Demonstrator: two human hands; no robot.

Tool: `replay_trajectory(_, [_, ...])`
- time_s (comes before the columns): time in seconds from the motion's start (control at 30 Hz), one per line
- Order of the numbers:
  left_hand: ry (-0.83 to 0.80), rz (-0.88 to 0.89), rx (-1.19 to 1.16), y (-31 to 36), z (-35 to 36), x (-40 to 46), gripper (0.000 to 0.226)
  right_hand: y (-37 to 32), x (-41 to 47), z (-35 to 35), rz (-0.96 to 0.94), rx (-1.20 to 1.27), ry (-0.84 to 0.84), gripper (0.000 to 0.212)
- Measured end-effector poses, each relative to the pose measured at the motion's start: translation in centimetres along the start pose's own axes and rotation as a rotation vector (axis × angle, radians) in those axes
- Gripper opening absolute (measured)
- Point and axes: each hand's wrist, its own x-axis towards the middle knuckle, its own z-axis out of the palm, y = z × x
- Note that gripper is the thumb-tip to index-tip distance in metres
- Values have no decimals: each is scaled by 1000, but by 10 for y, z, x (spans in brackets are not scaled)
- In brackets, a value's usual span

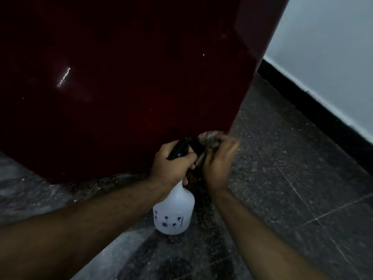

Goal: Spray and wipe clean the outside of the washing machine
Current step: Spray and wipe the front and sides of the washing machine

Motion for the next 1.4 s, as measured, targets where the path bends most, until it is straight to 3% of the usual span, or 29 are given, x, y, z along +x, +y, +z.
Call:
replay_trajectory(0.07, [-1, 11, -3, 8, 1, 0, 12, 9, -16, 3, 64, 7, -79, 50])
replay_trajectory(0.2, [-3, 63, -8, 23, 3, -2, 16, 7, 11, -7, 204, 73, 108, 38])
replay_trajectory(0.33, [-29, 60, -34, 36, 2, -8, 11, -23, 35, -17, 70, 90, 184, 37])
replay_trajectory(0.47, [-54, 83, -30, 49, 2, -15, 13, -35, 19, -20, -9, 89, 38, 43])
replay_trajectory(0.6, [-39, 113, -31, 69, -13, -23, 12, -67, 50, -33, -20, 142, 166, 45])
replay_trajectory(0.8, [-14, 194, -97, 105, -42, -34, 4, -116, 70, -34, -432, -35, 90, 43])
replay_trajectory(0.9, [8, 209, -101, 121, -57, -41, 6, -104, 84, -46, -409, -55, 217, 47])
replay_trajectory(1.03, [49, 187, -134, 131, -82, -53, 6, -143, 107, -46, -256, 79, 379, 44])
replay_trajectory(1.2, [88, 216, -108, 140, -100, -68, 7, -158, 97, -43, -578, -36, 155, 37])
replay_trajectory(1.33, [187, 267, -145, 157, -108, -69, 7, -189, 106, -44, -344, 102, 253, 42])
replay_trajectory(1.4, [208, 297, -161, 167, -111, -70, 7, -219, 122, -45, -360, 138, 301, 40])
